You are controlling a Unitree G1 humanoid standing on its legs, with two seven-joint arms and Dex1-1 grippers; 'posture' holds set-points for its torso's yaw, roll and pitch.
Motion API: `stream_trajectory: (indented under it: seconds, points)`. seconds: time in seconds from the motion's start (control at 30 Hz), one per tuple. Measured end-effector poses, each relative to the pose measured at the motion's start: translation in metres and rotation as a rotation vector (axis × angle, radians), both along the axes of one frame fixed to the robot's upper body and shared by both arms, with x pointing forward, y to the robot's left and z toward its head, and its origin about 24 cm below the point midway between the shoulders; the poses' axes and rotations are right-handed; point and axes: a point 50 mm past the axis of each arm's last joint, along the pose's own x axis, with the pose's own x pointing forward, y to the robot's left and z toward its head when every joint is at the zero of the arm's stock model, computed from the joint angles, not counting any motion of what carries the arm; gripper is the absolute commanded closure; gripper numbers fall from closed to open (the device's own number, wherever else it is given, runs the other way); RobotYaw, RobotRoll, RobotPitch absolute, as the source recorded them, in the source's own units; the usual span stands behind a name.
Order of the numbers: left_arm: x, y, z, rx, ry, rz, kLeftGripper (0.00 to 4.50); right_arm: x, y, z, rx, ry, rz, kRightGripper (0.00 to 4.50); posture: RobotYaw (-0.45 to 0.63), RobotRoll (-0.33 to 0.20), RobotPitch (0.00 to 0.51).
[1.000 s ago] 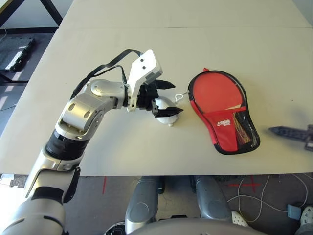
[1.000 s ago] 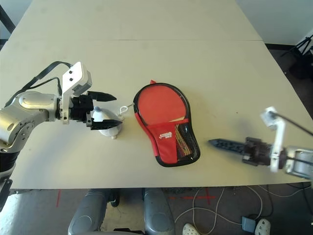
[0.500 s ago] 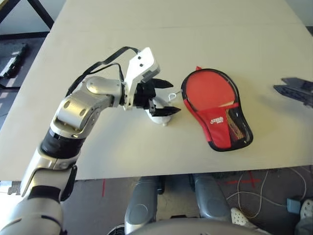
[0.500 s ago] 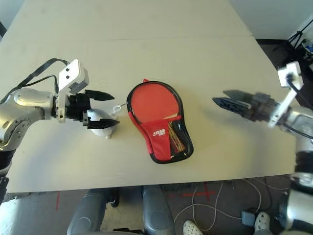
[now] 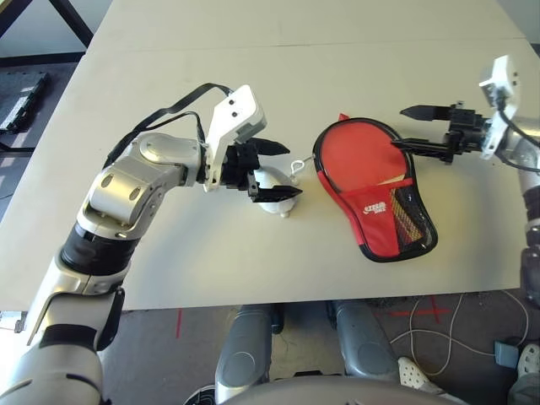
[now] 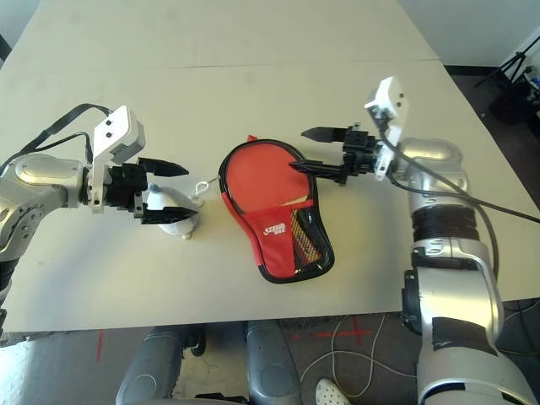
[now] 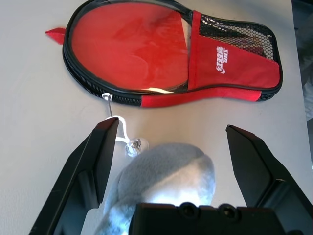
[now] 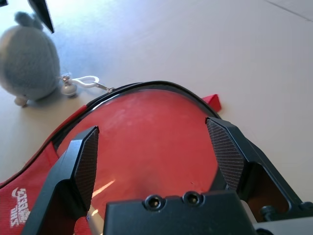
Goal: Store the ping-pong paddle in its case and zip it.
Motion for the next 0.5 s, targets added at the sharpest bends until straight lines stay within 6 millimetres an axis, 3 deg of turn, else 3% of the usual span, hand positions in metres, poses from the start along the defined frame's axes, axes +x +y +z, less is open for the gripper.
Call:
stream_trajectory:
  seconds: [0.23, 0.5]
  points:
    - [0.0, 0.001, 0.0, 0.004, 0.001, 0.006, 0.0, 0.001, 0.005, -0.021, -0.098, 0.094, 0.055, 0.02, -0.03, 0.0, 0.275]
    - [0.0, 0.003, -0.001, 0.007, 0.008, 0.015, 0.0, 0.0, -0.005, -0.031, -0.156, 0.127, 0.04, 0.02, -0.03, 0.0, 0.275]
